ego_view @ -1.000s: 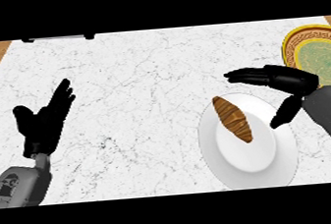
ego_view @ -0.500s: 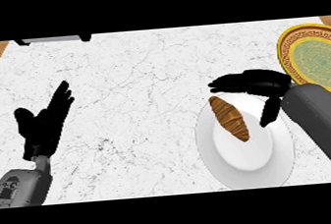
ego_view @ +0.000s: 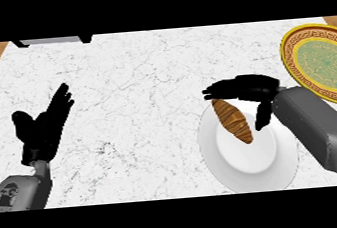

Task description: Pick the croissant from the plate and place it in the plate

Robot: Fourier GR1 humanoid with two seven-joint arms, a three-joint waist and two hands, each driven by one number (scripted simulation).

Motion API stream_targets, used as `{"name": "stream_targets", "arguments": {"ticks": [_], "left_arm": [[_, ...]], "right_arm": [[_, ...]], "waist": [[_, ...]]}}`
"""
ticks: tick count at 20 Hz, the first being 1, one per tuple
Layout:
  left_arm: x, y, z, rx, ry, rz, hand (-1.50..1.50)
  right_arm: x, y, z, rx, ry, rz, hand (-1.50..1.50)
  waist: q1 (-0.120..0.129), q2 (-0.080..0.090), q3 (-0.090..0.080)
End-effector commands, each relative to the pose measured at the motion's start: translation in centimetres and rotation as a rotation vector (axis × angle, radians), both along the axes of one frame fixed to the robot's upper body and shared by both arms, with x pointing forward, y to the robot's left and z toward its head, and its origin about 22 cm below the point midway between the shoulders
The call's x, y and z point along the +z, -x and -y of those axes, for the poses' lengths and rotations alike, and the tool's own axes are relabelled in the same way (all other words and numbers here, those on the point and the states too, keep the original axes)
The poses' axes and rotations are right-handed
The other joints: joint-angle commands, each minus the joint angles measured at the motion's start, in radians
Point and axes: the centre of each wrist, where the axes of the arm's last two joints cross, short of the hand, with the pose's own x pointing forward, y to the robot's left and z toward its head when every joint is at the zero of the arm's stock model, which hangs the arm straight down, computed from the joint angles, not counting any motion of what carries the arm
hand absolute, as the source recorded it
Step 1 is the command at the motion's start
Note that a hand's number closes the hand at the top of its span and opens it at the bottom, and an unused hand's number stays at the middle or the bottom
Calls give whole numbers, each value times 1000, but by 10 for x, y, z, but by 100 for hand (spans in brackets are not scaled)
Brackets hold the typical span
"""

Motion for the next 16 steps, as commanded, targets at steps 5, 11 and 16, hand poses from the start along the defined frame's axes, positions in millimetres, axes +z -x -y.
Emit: {"name": "stream_targets", "arguments": {"ticks": [5, 11, 16], "left_arm": [[9, 4, 2, -8, 13, 3, 0], [-7, 0, -2, -1, 5, 10, 0], [12, 16, -14, -15, -13, 17, 0]], "right_arm": [[-14, 2, -22, 40, 34, -3, -150], [-13, -3, -36, 110, 110, 17, -150], [-34, 14, -33, 217, 85, 21, 150]], "waist": [[-2, -1, 0], [0, 1, 0], [8, -1, 1]]}}
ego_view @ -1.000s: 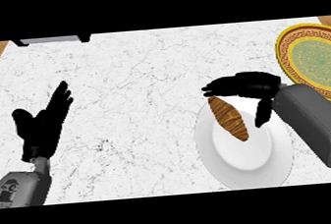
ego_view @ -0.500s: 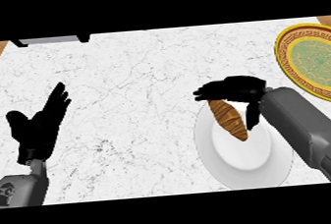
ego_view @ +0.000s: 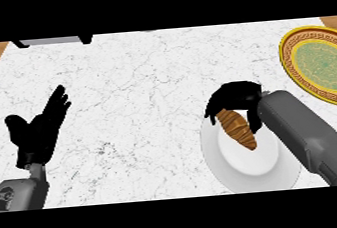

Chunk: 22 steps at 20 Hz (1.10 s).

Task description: Pick the croissant from the plate and place it in the plate

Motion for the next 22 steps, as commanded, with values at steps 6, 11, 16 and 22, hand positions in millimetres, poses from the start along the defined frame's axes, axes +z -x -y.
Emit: {"name": "stream_targets", "arguments": {"ticks": [6, 11, 16, 22], "left_arm": [[-1, 3, -2, 20, 1, 8, 0], [1, -1, -1, 17, 4, -2, 0], [2, -2, -1, 19, 8, -3, 0], [-1, -4, 4, -1, 0, -7, 0]], "right_arm": [[-25, 19, 20, 63, -83, -81, 150], [-6, -8, 33, -664, -104, -131, 150], [30, -31, 48, -1215, -160, -2, 150], [92, -57, 13, -1555, -353, 443, 150]], "waist": [[-9, 7, 8], [-16, 10, 7], [-7, 10, 4], [13, 10, 6]]}}
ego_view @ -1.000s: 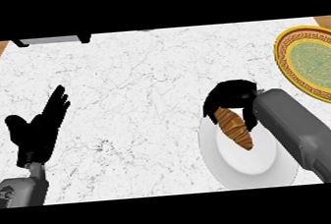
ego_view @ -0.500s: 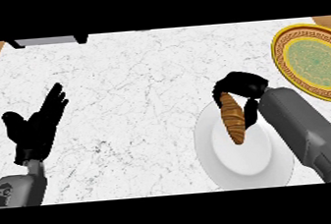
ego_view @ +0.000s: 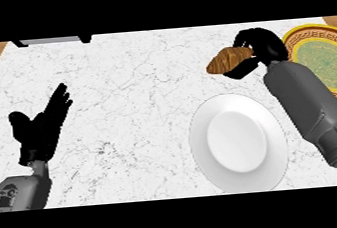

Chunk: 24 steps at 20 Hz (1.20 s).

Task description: Pick the croissant from the plate and place it in the plate

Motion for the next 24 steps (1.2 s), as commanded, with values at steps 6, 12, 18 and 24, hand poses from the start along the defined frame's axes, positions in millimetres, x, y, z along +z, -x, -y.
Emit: {"name": "stream_targets", "arguments": {"ticks": [6, 12, 18, 24], "left_arm": [[-11, 4, 3, 6, -2, -11, 0], [-7, 6, 3, -3, 5, -4, 0], [0, -7, 3, 3, 0, -15, 0], [-15, -7, -3, -2, 2, 11, 0]], "right_arm": [[58, -20, -25, -515, 90, 461, 150], [55, -17, 9, -716, 10, 469, 150], [73, -7, 77, -815, -41, 461, 150], [44, 22, 140, -862, -44, 454, 150]], "waist": [[-2, -3, 0], [0, -1, 3], [-5, 0, 3], [-4, 3, 4]]}}
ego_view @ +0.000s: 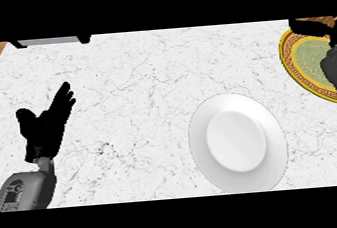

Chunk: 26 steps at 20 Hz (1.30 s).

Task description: Pick the croissant from the plate and place it in the plate

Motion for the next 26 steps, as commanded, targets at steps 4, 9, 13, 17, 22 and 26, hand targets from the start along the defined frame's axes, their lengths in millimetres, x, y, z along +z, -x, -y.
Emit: {"name": "stream_targets", "arguments": {"ticks": [4, 9, 13, 17, 22, 26], "left_arm": [[-18, 2, -11, -12, 8, -5, 0], [-4, 1, -10, -22, 8, 2, 0], [0, -6, -2, -33, 26, 10, 0], [-12, 7, -3, -10, 15, 13, 0], [2, -1, -7, -15, 10, 10, 0], [13, -2, -13, 7, 10, -6, 0]], "right_arm": [[-24, 28, 62, -45, 6, -130, 150], [-42, 41, 78, 4, -222, -161, 150], [-55, 61, 104, 87, -249, -234, -150], [-37, 59, 112, 151, -156, -124, -150], [-10, 53, 112, 281, -98, 159, -150], [-4, 43, 96, 366, -187, 333, -150]], "waist": [[7, 5, 0], [11, 5, 2], [23, 13, 3], [25, 10, 2], [3, 2, 2], [3, -2, 2]]}}
